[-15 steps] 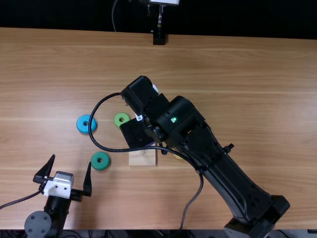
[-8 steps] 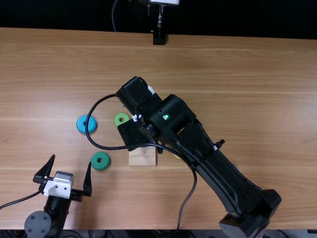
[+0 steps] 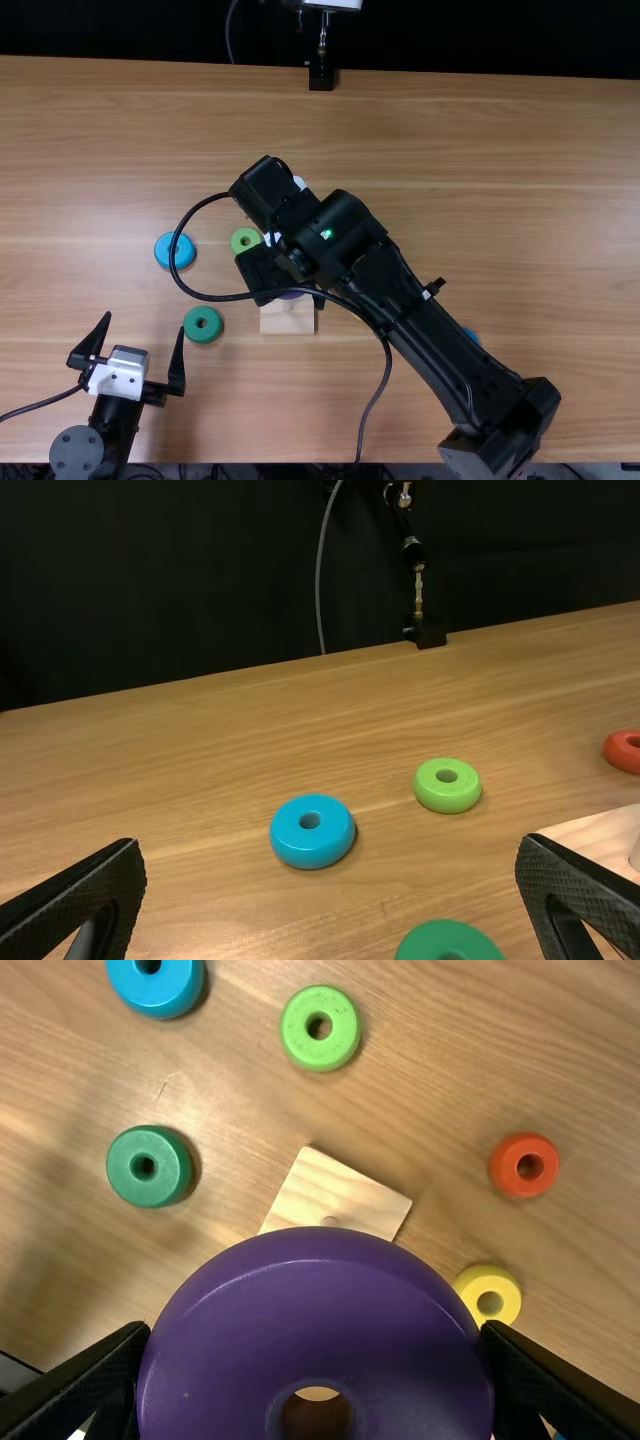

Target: Build the Hanoi tower: stack the rings onto the peg from bottom to top in this color order: purple, dark blue, light blue, dark green, light green, yellow, orange.

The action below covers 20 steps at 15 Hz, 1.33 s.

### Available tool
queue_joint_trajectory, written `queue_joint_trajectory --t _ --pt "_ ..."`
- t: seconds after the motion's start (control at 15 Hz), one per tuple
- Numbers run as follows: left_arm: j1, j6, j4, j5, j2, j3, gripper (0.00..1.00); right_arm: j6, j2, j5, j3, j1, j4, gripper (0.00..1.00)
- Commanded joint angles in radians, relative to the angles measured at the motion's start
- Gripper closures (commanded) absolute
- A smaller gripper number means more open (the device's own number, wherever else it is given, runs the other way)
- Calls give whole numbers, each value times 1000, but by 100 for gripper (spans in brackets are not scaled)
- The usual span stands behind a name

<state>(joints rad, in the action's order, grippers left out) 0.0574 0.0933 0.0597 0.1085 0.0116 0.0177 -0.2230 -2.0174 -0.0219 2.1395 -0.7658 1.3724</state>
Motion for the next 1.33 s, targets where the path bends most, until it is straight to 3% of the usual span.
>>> queue_joint_trajectory --t 0.0,0.53,0.6,0.73,0.8,1.27 --pt "-1 8 10 18 -12 -18 0 -7 -18 2 -13 -12 0 100" --pt "-1 8 10 18 -12 -18 0 -7 -20 -2 -30 -13 -5 100" --pt "-1 8 10 18 -12 -18 0 -9 -26 -2 -23 -13 -9 83" --pt "-1 8 10 18 -12 -18 0 -7 -41 -2 -21 -13 -9 7" --pt "-1 8 10 18 -12 -18 0 -5 -43 0 -21 -15 -9 0" --pt "-1 8 10 18 -12 -18 0 -11 -41 5 2 -10 -24 0"
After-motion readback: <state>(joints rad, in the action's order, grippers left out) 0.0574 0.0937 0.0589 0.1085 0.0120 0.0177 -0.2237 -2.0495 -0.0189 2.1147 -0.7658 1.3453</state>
